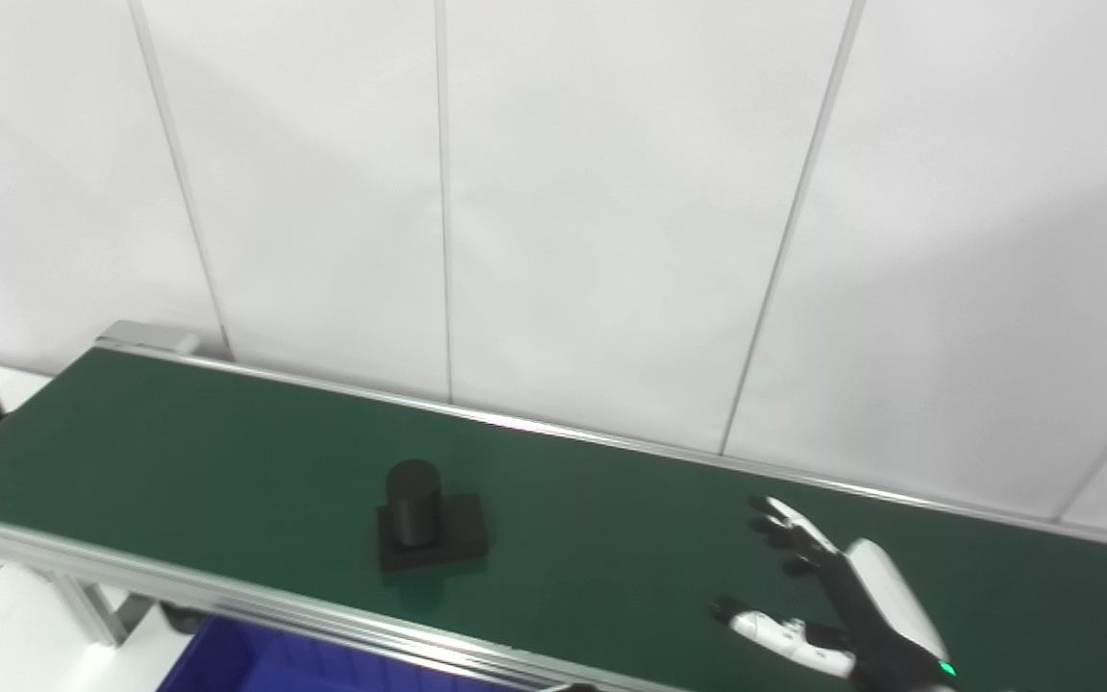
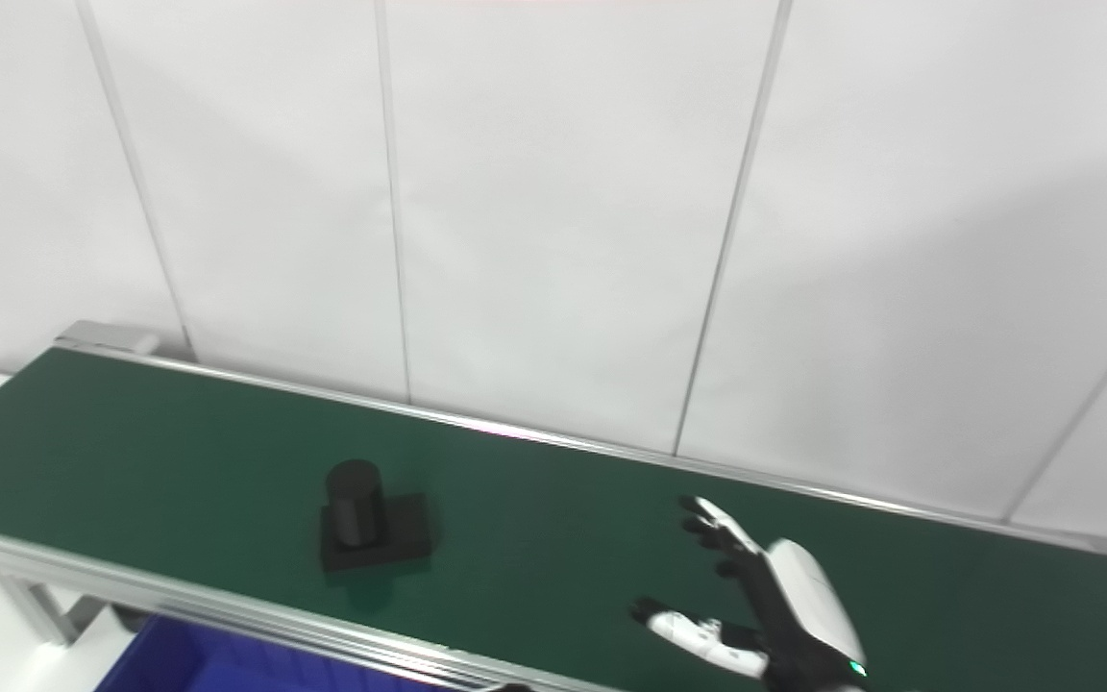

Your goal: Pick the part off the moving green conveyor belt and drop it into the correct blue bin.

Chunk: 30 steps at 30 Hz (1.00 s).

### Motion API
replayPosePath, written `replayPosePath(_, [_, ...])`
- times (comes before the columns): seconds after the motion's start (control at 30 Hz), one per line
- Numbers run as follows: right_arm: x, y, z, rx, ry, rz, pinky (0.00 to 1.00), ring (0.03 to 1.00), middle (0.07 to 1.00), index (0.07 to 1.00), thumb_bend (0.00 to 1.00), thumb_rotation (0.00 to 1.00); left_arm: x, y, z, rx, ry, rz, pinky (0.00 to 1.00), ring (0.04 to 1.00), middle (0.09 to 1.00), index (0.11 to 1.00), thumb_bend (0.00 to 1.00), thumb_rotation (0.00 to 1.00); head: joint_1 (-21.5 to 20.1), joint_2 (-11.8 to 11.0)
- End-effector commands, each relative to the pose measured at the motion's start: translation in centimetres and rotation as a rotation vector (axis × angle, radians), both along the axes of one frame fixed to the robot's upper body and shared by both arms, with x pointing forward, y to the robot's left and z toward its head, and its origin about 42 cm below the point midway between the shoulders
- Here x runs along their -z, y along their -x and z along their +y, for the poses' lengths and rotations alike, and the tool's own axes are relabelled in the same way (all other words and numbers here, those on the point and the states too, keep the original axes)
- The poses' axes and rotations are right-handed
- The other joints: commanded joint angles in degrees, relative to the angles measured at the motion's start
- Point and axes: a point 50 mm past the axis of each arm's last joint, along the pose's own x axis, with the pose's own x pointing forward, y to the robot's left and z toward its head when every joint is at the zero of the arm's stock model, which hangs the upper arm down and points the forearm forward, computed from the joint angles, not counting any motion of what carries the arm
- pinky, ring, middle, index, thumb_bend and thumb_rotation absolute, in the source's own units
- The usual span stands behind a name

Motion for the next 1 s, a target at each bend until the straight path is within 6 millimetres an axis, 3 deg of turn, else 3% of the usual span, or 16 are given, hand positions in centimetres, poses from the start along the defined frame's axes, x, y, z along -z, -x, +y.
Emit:
replayPosePath(0.0, [-1.8, -0.9, 1.0, -0.003, -0.022, -0.063, 0.77, 0.860, 0.860, 0.918, 0.64, 0.60, -1.1, -0.8, 0.5, 0.005, 0.020, -0.058, 0.72, 0.797, 0.843, 0.867, 1.00, 0.21, -1.13, 0.39])
replayPosePath(0.33, [-1.3, -1.9, 3.1, -0.003, -0.031, -0.066, 0.76, 0.849, 0.865, 0.930, 0.66, 0.62, -1.5, -0.7, 1.8, 0.001, 0.016, -0.054, 0.76, 0.818, 0.859, 0.884, 1.00, 0.23, -5.34, 2.79])
replayPosePath(0.97, [-2.0, -3.7, 5.3, -0.043, -0.012, -0.085, 0.77, 0.856, 0.873, 0.922, 0.70, 0.67, -2.1, -0.5, 1.6, 0.009, 0.006, -0.055, 0.78, 0.835, 0.869, 0.894, 1.00, 0.22, -4.59, 5.50])
